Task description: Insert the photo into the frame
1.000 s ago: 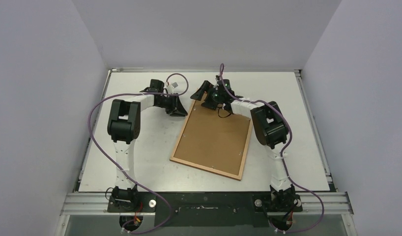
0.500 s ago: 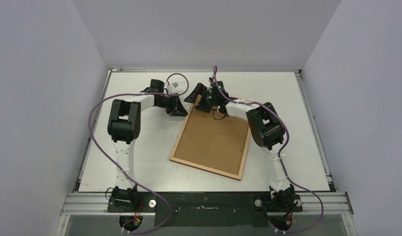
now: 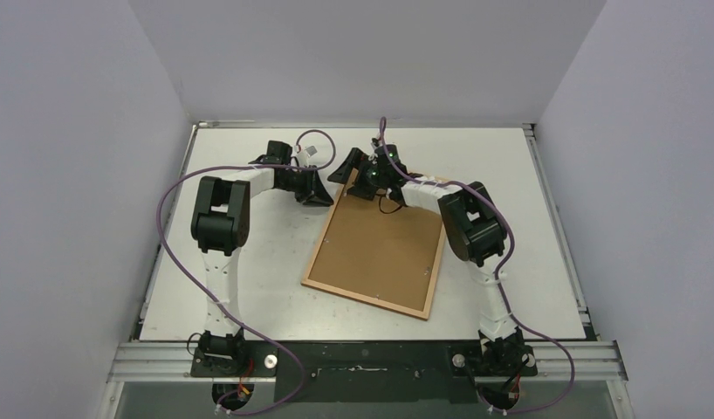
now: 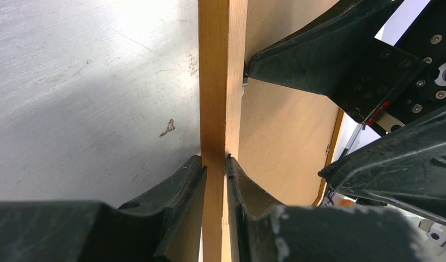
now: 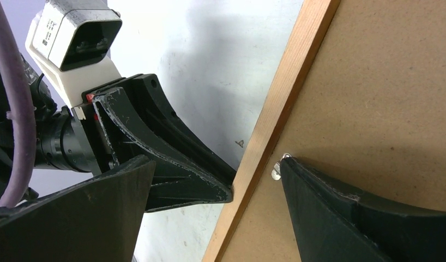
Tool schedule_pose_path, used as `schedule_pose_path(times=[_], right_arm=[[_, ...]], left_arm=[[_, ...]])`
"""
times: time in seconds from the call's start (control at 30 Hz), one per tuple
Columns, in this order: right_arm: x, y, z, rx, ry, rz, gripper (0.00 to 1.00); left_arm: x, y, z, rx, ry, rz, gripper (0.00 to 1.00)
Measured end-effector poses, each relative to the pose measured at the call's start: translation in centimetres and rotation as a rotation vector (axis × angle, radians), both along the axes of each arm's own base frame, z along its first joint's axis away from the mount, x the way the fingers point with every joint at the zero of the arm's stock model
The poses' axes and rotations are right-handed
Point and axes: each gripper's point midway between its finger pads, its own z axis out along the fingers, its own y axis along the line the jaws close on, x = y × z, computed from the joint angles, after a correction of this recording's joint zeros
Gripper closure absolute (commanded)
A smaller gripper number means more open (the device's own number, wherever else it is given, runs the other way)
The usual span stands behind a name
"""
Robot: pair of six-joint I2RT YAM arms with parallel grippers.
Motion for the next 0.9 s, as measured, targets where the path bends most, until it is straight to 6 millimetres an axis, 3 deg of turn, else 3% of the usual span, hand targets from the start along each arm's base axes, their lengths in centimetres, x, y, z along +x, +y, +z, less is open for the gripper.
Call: schedule_pose_path(times=[0.27,0.9], right_arm=[[-1.2,-1.2,-0.3,-0.028,0.010,-0.012,0.10],[-2.1,0.1,-0.2,-0.018,0.016,0.001,0.10]], left_arm=[[0.0,0.0,0.0,0.000,0.001,-0.001,0.82],[0.0,0.0,0.0,-0.001,0.001,-0.001,0.83]])
